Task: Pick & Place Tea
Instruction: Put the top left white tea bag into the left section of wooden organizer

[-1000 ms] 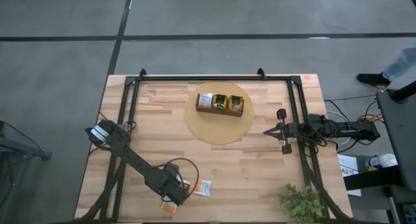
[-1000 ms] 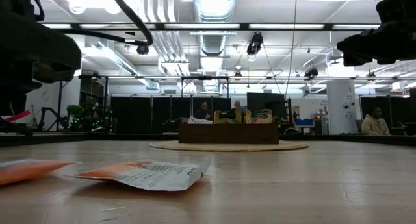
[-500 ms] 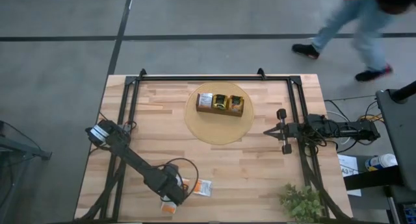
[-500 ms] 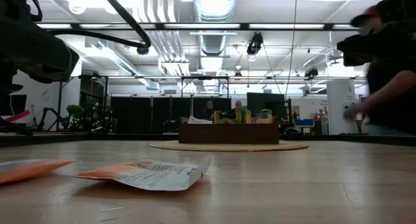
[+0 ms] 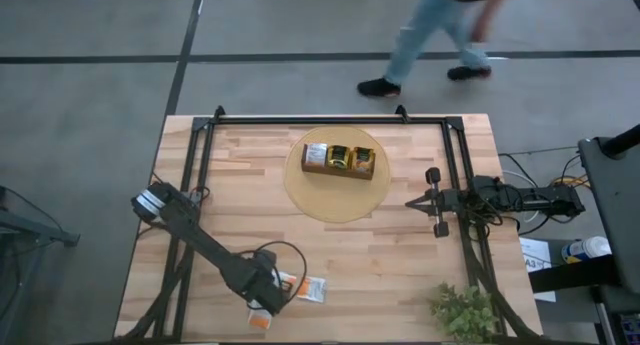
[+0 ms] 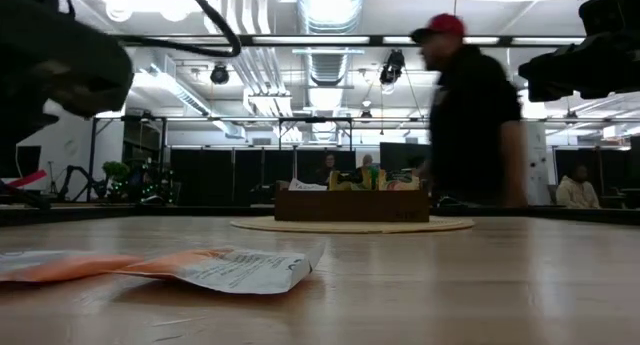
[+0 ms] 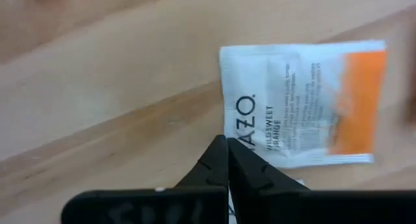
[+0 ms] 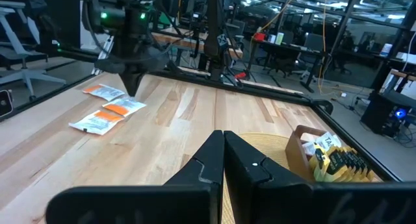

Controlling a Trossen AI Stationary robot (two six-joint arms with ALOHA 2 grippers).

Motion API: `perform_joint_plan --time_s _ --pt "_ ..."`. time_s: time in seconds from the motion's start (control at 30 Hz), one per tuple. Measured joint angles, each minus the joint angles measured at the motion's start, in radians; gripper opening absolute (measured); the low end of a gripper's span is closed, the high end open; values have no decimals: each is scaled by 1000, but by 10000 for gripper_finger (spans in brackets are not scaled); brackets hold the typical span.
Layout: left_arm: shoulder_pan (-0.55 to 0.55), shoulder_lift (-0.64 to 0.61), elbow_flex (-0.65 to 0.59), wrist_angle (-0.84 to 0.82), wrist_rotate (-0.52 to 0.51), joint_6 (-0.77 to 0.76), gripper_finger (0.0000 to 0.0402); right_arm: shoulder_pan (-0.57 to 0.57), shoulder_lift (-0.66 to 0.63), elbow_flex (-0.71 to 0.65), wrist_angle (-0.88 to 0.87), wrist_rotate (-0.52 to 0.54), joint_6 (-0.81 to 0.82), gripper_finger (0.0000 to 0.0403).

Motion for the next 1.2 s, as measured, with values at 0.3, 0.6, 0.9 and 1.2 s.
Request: perform_joint_plan --time_s 0.3,0.6,0.9,1.2 --pt "2 -49 3 -20 -52 5 0 0 0 0 0 0 0 9" --pt "8 -68 3 1 -175 145 0 0 0 0 0 0 0 9" --pt "12 -71 1 114 -189 573 73 0 0 0 0 0 0 9" --pt "11 -71 -20 69 -48 925 187 0 0 0 0 0 0 9"
